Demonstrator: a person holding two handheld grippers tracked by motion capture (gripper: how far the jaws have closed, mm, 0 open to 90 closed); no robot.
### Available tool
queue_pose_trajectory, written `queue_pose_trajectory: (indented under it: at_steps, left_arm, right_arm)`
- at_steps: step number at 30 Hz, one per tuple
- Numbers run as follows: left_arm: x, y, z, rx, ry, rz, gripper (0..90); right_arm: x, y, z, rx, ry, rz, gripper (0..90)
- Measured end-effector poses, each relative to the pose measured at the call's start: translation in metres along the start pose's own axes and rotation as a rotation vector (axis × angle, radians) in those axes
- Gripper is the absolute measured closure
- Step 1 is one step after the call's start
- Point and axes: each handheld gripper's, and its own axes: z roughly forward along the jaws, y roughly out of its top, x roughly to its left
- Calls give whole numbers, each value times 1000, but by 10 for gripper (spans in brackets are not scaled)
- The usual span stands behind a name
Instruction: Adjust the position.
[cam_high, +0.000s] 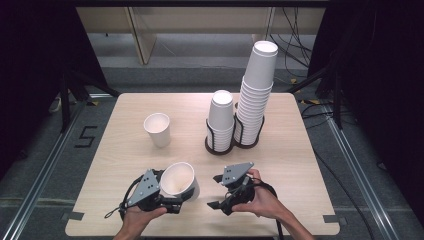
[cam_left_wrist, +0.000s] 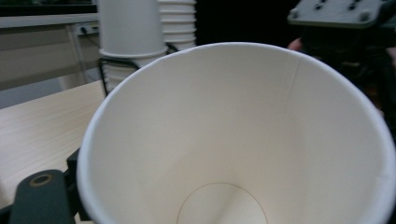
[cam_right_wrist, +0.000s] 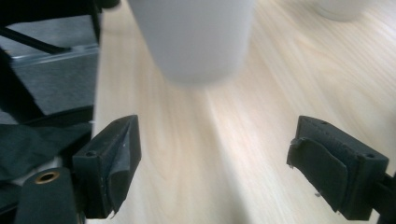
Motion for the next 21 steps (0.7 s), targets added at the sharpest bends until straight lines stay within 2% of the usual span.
queue_pose_trajectory:
  at_steps: [2, 3, 5, 10, 12, 16, 17, 20, 21]
  left_arm:
    - [7, 1, -3, 37, 57, 3, 140]
    - [12, 1, -4, 41, 89, 31, 140]
    - [21, 0, -6, 64, 139, 47, 140]
    - [43, -6, -12, 112, 262, 51, 140]
    - [51, -8, -13, 125, 292, 49, 140]
    - [67, -13, -19, 139, 368, 18, 140]
    - [70, -14, -21, 141, 379, 8, 140]
    - [78, -16, -24, 151, 410, -3, 140]
    - [81, -16, -25, 155, 426, -8, 139]
  right_arm:
    - [-2, -4, -5, 4, -25, 17, 177]
    - [-4, -7, -8, 3, -30, 23, 178]
    - [-6, -11, -14, 2, -61, 36, 181]
    - [-10, -21, -26, -3, -119, 67, 192]
    - [-11, -25, -29, 10, -151, 90, 191]
    - [-16, -36, -35, 16, -235, 140, 182]
    - [-17, -38, -37, 9, -242, 163, 182]
    - [-18, -42, -44, 3, -268, 180, 181]
    - [-17, -43, -44, -1, -271, 200, 181]
